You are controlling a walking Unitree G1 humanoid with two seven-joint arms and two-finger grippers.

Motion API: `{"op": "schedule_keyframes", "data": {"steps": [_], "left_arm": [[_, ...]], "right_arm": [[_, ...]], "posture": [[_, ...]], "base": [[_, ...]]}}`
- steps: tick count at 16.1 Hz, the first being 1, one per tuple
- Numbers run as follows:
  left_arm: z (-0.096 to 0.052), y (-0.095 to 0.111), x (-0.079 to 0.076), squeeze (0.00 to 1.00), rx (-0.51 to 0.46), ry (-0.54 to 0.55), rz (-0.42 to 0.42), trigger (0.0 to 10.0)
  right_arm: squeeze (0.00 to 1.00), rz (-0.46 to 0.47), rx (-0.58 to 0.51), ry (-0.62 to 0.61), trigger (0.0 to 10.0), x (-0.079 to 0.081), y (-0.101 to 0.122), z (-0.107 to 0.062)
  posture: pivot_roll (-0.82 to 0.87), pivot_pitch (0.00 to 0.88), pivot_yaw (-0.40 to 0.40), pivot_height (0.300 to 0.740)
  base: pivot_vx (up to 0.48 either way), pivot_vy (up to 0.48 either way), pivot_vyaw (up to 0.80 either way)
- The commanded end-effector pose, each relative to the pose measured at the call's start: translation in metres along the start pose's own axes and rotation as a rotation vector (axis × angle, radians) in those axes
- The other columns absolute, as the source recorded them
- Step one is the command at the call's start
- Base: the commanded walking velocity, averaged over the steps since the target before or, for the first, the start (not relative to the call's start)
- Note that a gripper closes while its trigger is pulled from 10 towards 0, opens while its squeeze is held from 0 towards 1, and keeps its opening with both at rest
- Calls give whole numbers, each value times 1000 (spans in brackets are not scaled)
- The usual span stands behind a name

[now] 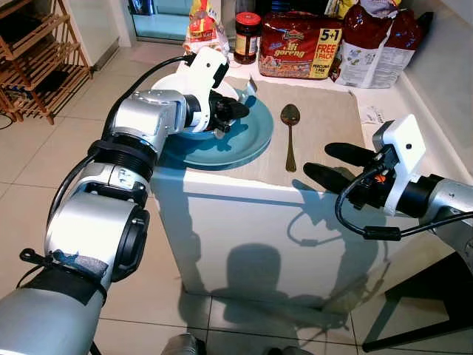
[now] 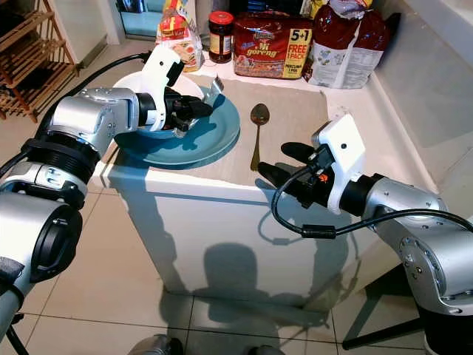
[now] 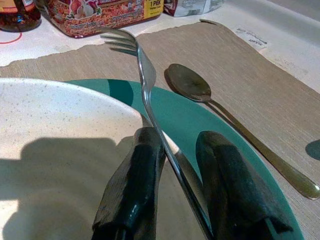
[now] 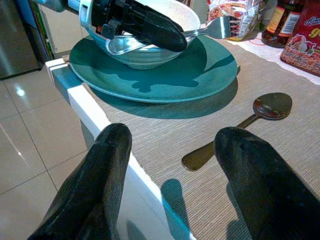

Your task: Setting the table

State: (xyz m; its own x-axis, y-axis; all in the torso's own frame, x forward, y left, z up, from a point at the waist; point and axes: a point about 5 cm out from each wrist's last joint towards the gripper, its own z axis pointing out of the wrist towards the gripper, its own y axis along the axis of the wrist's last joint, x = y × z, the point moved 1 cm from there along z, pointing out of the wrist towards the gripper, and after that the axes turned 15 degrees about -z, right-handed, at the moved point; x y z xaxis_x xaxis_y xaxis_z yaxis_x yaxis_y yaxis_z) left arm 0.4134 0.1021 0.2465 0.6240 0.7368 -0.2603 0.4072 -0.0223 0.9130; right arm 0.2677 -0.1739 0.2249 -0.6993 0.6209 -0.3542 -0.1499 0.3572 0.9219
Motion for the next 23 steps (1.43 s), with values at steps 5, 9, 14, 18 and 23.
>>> {"op": "schedule_keyframes", "data": {"steps": [5,9,14,18,23], "left_arm": [[1,12,-7,0,-30,-10,5,0],[-1,39,-30,0,-155,-85,31,0],[-8,59,-40,0,-314,14,112,10000],[-13,36,-34,0,-410,269,288,10000],[-13,6,-42,0,-485,388,209,10000]], "right_arm": [[0,-20,7,-5,10000,0,0,-3],[0,-24,-11,-52,10000,-4,2,-5],[0,-34,-47,-191,10000,-14,4,-2],[0,29,-72,-483,10000,-18,-1,-1],[0,88,-67,-595,10000,-13,-12,7]], "posture": [[-66,72,-8,740],[-63,66,-11,740],[-59,47,-7,740],[-55,37,3,740],[-48,48,-4,740]], "base": [[0,0,0],[0,0,0],[0,0,0],[0,-120,0],[0,-480,0]]}}
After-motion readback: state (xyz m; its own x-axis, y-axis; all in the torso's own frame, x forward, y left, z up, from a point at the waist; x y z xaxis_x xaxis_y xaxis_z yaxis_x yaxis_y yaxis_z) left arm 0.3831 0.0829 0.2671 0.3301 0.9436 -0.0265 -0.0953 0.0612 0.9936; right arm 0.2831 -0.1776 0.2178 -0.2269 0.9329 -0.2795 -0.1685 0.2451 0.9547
